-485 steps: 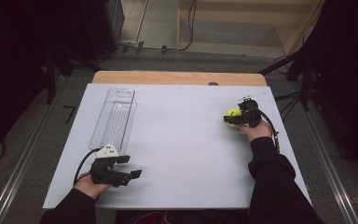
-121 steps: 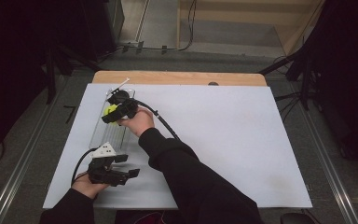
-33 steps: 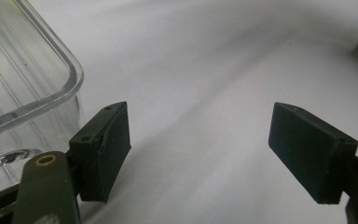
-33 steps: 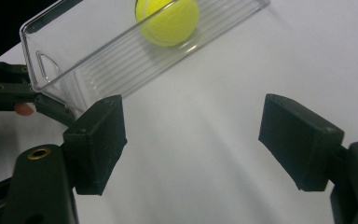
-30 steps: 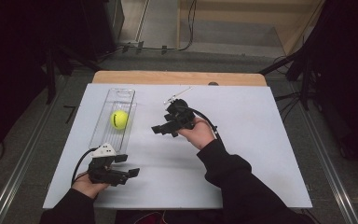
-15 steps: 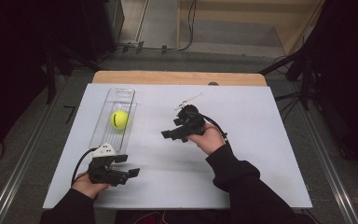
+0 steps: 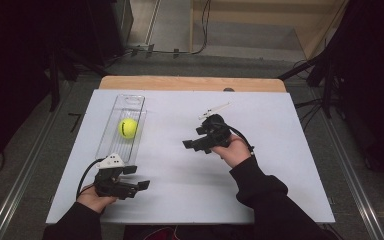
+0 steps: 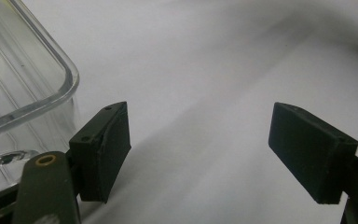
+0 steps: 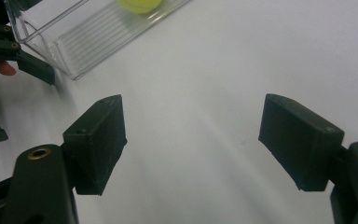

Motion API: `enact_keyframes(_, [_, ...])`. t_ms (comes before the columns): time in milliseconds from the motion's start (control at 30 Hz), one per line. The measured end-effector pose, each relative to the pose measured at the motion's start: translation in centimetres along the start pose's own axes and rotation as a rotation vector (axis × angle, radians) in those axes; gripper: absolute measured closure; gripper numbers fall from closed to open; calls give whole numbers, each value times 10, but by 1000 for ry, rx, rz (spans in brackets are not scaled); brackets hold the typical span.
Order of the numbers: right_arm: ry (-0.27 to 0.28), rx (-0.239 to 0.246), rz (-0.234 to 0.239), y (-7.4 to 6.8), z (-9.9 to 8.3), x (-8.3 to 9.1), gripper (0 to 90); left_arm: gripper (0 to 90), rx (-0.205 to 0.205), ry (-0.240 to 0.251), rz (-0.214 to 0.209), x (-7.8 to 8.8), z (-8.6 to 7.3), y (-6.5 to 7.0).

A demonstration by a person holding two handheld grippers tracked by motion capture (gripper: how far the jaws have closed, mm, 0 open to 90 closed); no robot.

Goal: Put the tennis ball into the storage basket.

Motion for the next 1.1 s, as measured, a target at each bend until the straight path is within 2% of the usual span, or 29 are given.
enact_keyframes(700, [-3,-26,-16,9,-35,20,208,211,9,-9,2,0,0,0])
enact_keyframes(800, [1,-18,-26,12,-40,23,208,211,7,-12,2,-1,0,0])
enact_keyframes(1100, [10,-43,-34,18,-56,34,207,211,7,-13,3,-1,0,0])
Point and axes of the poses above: each handheld gripper's, and its own axes: x roughly backward along the jaws, z roughly out of its top, y roughly to its right, the point moved 1 cm from there along -x, roughly forward along the jaws, and after that the axes turned 3 degrees about -y, right-handed, at the moved point
